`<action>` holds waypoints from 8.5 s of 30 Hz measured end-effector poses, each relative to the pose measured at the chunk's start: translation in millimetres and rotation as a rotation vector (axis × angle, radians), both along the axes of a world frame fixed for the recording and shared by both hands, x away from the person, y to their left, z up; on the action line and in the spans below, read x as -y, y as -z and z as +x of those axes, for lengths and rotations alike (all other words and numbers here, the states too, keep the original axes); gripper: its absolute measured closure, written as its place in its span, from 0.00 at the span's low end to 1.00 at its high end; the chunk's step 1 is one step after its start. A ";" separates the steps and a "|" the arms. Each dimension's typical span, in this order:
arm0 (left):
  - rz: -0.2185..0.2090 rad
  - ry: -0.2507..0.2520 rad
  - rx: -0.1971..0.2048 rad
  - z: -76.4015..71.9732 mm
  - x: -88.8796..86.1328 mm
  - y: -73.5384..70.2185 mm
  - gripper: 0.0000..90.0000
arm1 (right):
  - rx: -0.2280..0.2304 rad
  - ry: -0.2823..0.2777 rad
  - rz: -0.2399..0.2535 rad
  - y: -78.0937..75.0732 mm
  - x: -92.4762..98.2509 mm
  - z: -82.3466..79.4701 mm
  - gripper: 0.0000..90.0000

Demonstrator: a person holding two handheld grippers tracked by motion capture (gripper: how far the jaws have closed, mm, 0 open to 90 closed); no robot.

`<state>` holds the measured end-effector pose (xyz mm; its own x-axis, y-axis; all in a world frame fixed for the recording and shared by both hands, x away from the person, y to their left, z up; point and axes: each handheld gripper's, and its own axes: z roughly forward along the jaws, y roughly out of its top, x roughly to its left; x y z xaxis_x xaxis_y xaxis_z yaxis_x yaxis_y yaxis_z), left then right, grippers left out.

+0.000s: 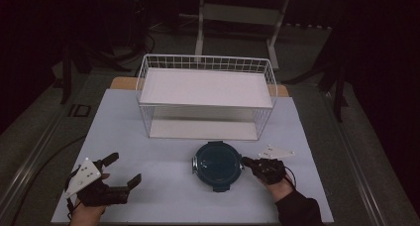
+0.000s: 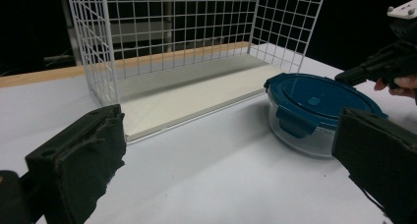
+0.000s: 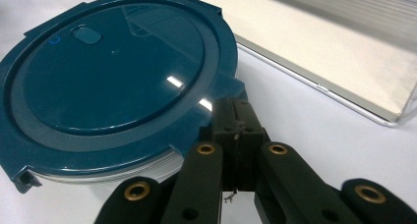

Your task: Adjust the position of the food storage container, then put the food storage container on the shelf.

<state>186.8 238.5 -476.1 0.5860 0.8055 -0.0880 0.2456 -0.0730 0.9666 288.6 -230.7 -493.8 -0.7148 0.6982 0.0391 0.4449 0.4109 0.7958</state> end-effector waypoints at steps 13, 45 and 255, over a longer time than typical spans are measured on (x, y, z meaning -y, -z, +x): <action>-0.001 0.001 -0.001 -0.3 0.0 -0.2 0.00 | -0.007 -0.028 0.029 -0.8 -5.2 -2.0 1.00; -0.055 0.301 -0.179 32.5 56.0 -49.5 0.00 | 0.210 -0.044 0.205 -48.2 3.9 -26.6 0.17; -0.133 0.133 -0.436 213.6 103.0 31.4 0.47 | -0.280 0.139 0.373 0.4 -25.9 119.5 0.52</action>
<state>400.5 135.5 -507.5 0.5691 0.6907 -0.4461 0.6274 -0.0141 0.7786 408.1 -204.8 -494.2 -0.5416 0.6882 0.4828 0.6936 0.0413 0.7192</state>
